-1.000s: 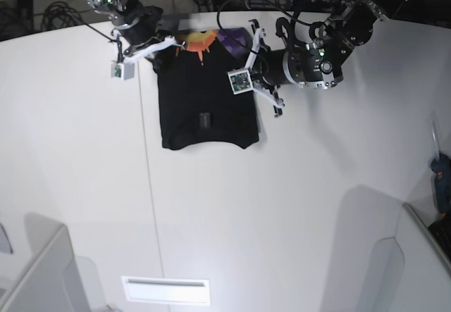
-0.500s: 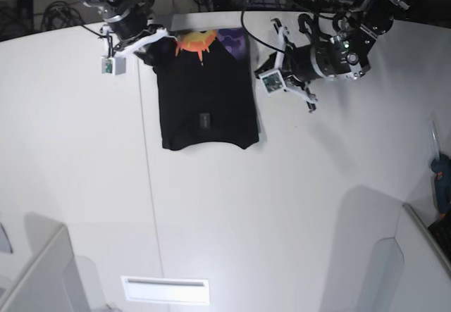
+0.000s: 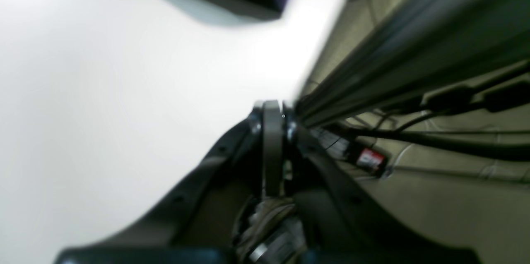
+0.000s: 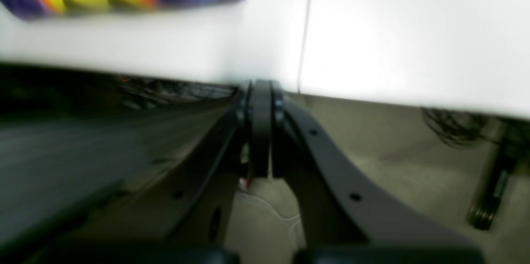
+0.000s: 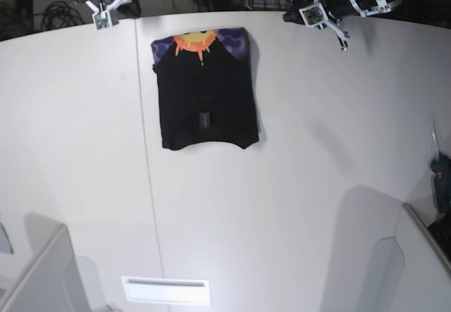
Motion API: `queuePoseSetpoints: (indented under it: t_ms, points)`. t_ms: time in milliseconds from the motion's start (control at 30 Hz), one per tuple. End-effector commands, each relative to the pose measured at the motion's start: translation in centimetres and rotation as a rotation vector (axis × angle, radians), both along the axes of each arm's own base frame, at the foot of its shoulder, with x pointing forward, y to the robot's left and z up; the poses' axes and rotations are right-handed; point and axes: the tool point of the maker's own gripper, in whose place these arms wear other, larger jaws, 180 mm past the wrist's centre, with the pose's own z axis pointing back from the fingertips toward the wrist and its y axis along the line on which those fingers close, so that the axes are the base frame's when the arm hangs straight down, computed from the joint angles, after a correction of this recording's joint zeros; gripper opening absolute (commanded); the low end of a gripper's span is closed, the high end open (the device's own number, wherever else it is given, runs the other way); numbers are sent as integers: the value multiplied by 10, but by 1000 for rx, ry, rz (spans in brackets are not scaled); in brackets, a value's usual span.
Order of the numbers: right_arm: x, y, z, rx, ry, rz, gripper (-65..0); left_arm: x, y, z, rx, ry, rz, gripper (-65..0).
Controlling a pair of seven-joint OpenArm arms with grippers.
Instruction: Fold the T-shirt properly
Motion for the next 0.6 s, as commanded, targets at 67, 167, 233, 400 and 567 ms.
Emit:
queuePoseSetpoints:
  t_ms: [67,167,233,400,567]
  points:
    - [-19,3,3,-45,5,92,-650,-13,-2,10,-57,7,54,-650]
    - [-40,1,0,-85,51,157,-650,-30,-2,9,-65,48,101,-650]
    - [-60,1,-1,-102,97,199,-650,-43,5,3,-41,81,142,-650]
    - [-117,2,-6,-108,244,292,-650,-87,33,-31,67,198,253,-650]
    - [-167,6,-32,-83,426,461,-650,-153,40,-64,28,290,339,-650]
